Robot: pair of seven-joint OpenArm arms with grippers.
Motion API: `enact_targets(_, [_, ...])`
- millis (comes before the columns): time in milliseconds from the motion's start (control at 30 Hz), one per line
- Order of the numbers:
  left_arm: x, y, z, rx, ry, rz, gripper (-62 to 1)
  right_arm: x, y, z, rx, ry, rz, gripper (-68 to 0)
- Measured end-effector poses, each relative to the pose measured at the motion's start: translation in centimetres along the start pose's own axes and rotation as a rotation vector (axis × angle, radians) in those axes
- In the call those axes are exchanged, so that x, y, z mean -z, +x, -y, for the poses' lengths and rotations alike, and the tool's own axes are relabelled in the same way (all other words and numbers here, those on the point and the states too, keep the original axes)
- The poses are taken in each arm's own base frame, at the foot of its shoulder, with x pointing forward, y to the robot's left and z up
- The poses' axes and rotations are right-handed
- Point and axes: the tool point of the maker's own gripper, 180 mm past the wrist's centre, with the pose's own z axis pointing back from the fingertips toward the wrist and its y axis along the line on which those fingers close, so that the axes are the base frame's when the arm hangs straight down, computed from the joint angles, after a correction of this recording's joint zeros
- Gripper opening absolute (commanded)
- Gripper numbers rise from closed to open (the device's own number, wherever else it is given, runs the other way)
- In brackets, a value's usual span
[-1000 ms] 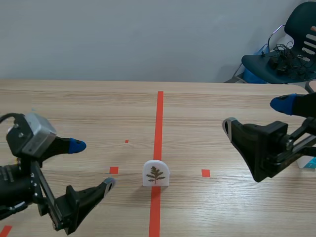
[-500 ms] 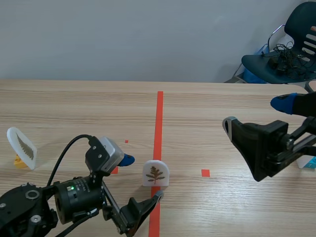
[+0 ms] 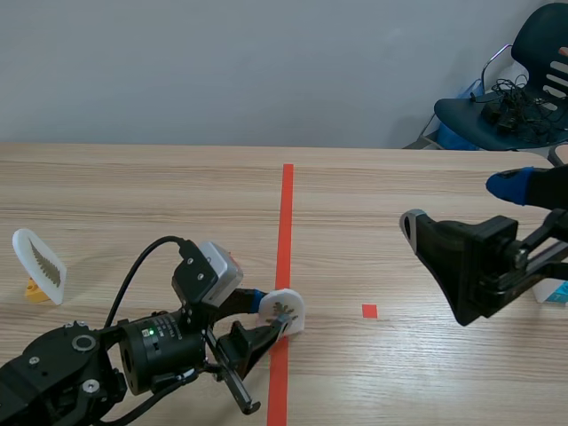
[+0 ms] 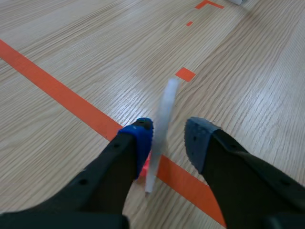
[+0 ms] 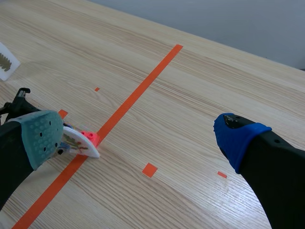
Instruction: Do the leaf sorting experiment
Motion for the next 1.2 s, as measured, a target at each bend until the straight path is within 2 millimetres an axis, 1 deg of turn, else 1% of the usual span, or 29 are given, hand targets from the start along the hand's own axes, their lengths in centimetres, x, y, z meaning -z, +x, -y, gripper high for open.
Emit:
enact_targets(67, [0.0, 0.0, 0.0, 0.0, 0.0, 0.0, -55.9, 0.0, 0.0, 0.0, 0.0, 0.0, 0.0, 0.4])
enact_targets(100, [0.0, 0.0, 0.0, 0.0, 0.0, 0.001, -57.4, 0.0, 0.0, 0.0, 0.0, 0.0, 0.0, 0.4])
enact_targets(233, [0.0, 0.1, 0.0, 0.0, -0.001, 0.002, -57.3, 0.0, 0.0, 0.0, 0.0, 0.0, 0.0, 0.4])
enact_targets(300, [0.0, 0.4, 0.4, -0.002, -0.023, 0.008, -57.3, 0.0, 0.0, 0.0, 0.0, 0.0, 0.0, 0.4])
enact_targets(333, [-0.1, 0.9, 0.9, -0.004, -0.049, 0.016, -57.3, 0.0, 0.0, 0.0, 0.0, 0.0, 0.0, 0.4])
enact_targets(400, [-0.6, 2.6, 1.4, -0.022, -0.075, 0.057, -57.3, 0.0, 0.0, 0.0, 0.0, 0.0, 0.0, 0.4])
enact_targets(467, [-1.7, 5.0, 0.7, -0.052, -0.04, 0.118, -57.3, 0.0, 0.0, 0.0, 0.0, 0.0, 0.0, 0.4])
enact_targets(533, [-3.5, 7.2, -0.9, -0.054, 0.023, 0.171, -57.3, 0.0, 0.0, 0.0, 0.0, 0.0, 0.0, 0.4])
enact_targets(600, [-5.9, 8.4, -3.2, -0.062, 0.114, 0.213, -57.3, 0.0, 0.0, 0.0, 0.0, 0.0, 0.0, 0.4])
enact_targets(633, [-7.2, 8.5, -4.4, -0.072, 0.167, 0.223, -57.3, 0.0, 0.0, 0.0, 0.0, 0.0, 0.0, 0.4])
enact_targets(700, [-10.0, 7.9, -7.0, -0.117, 0.28, 0.232, -57.3, 0.0, 0.0, 0.0, 0.0, 0.0, 0.0, 0.4])
enact_targets(800, [-13.9, 5.3, -10.4, -0.176, 0.466, 0.193, -57.3, 0.0, 0.0, 0.0, 0.0, 0.0, 0.0, 0.4])
enact_targets(900, [-16.7, 2.7, -12.6, -0.229, 0.58, 0.157, -57.3, 0.0, 0.0, 0.0, 0.0, 0.0, 0.0, 0.4])
enact_targets(967, [-17.6, 1.3, -13.4, -0.252, 0.619, 0.132, -57.3, 0.0, 0.0, 0.0, 0.0, 0.0, 0.0, 0.4])
enact_targets(1067, [-18.5, -0.7, -14.9, -0.274, 0.691, 0.1, -57.3, 0.0, 0.0, 0.0, 0.0, 0.0, 0.0, 0.4])
enact_targets(1200, [-19.4, -2.3, -17.1, -0.305, 0.787, 0.088, -56.4, 0.0, 0.0, 0.0, 0.0, 0.0, 0.0, 0.4])
